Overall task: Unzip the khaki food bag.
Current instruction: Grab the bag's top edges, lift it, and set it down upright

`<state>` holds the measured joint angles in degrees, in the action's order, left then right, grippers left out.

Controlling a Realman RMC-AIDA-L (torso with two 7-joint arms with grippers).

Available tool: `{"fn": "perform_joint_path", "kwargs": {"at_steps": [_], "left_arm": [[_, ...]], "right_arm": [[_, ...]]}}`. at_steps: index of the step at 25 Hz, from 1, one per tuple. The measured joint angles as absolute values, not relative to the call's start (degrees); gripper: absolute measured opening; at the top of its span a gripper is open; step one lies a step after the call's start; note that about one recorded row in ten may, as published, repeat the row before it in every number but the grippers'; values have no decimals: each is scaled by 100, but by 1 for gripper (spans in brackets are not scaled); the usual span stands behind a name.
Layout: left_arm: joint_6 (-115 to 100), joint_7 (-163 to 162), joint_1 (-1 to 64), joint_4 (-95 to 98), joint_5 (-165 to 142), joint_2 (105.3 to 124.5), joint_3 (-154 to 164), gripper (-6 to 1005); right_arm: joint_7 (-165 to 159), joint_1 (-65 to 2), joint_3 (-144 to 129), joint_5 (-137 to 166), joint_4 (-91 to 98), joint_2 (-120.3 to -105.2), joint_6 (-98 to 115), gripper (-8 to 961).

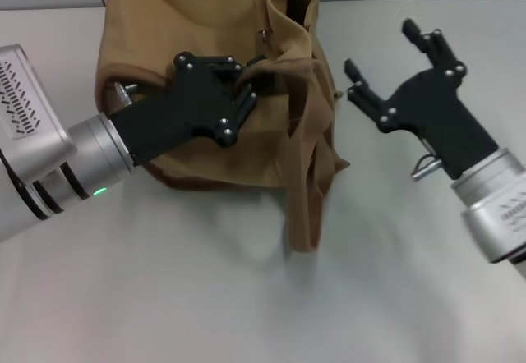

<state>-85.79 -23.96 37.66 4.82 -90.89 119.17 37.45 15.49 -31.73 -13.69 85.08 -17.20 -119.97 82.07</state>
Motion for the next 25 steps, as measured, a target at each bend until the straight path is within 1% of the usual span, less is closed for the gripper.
{"fn": "perform_joint_path", "kwargs": {"at_steps": [7, 25], "left_arm": [[-8663, -2392, 3754, 464, -9087, 11918, 3736, 70], [-8832, -2378, 3715, 377, -9080, 11919, 3763, 70]], "right_arm": [[2656, -3375, -1272, 8887, -2117, -11997, 7760, 823], [2017, -3538, -827, 9046, -2185, -11997, 7958, 824]]}}
